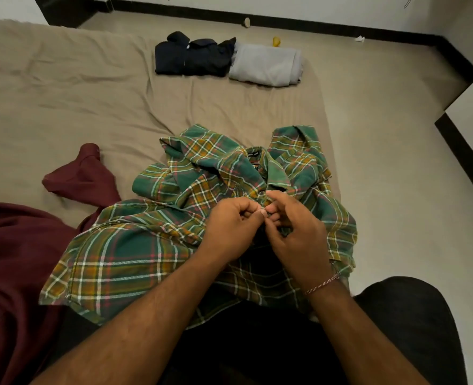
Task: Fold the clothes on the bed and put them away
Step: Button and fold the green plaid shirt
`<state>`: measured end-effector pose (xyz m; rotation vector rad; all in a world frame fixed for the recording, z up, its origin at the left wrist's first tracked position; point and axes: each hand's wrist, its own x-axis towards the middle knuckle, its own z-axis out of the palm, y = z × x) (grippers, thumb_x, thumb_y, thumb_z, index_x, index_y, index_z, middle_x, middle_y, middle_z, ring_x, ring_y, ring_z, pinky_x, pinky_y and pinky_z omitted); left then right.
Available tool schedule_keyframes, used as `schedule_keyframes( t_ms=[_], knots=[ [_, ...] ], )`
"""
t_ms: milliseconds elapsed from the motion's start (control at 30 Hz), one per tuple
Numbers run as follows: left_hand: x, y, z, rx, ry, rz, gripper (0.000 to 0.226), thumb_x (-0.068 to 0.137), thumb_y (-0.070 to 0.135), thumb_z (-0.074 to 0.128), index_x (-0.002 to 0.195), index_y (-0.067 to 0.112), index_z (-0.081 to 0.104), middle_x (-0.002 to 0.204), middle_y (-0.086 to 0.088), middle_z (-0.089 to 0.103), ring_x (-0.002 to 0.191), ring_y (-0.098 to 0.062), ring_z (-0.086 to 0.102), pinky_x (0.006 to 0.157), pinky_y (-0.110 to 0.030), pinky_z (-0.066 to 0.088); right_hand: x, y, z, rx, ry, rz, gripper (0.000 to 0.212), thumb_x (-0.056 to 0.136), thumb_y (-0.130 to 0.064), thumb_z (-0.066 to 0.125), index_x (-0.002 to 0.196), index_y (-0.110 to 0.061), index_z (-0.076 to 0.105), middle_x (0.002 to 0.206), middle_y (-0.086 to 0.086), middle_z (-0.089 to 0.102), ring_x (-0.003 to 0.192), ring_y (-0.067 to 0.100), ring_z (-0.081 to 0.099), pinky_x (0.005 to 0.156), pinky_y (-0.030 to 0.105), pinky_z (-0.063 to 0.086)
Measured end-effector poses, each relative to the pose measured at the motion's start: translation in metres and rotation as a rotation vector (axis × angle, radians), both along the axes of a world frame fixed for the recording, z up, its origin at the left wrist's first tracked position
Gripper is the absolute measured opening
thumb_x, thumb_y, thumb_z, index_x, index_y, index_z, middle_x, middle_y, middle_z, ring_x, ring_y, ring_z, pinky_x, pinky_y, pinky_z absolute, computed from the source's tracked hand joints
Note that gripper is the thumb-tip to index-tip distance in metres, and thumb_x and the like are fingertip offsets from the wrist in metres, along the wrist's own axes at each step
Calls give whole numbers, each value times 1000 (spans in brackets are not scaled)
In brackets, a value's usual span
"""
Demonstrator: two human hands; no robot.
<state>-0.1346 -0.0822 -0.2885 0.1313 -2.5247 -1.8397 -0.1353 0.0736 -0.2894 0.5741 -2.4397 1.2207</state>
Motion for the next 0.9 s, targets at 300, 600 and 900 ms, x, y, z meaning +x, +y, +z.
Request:
schedule_keyframes(
  t_ms=[300,600,900],
  knots=[
    [0,0,11,404,-175,49,22,94,2,68,72,5,69,61,-4,60,56,-11,51,55,-21,45,6,-12,8,-250,-96,-99,22,83,-2,78,95,-17,70,89,-8,70,76,10,69,68,24,59],
    [2,2,17,504,-170,57,22,99,5,63,78,5,70,61,-3,58,57,-12,49,56,-22,44,2,-10,4,-192,-39,-99,21,86,-6,80,105,-15,79,102,-5,72,97,6,69,85,23,56],
    [3,6,13,421,-165,70,22,101,7,62,80,9,69,57,3,57,53,-8,49,51,-22,41,1,-9,-4,-352,-202,-84,19,89,-5,78,104,-17,78,102,-3,73,95,13,72,84,29,60]
  ],
)
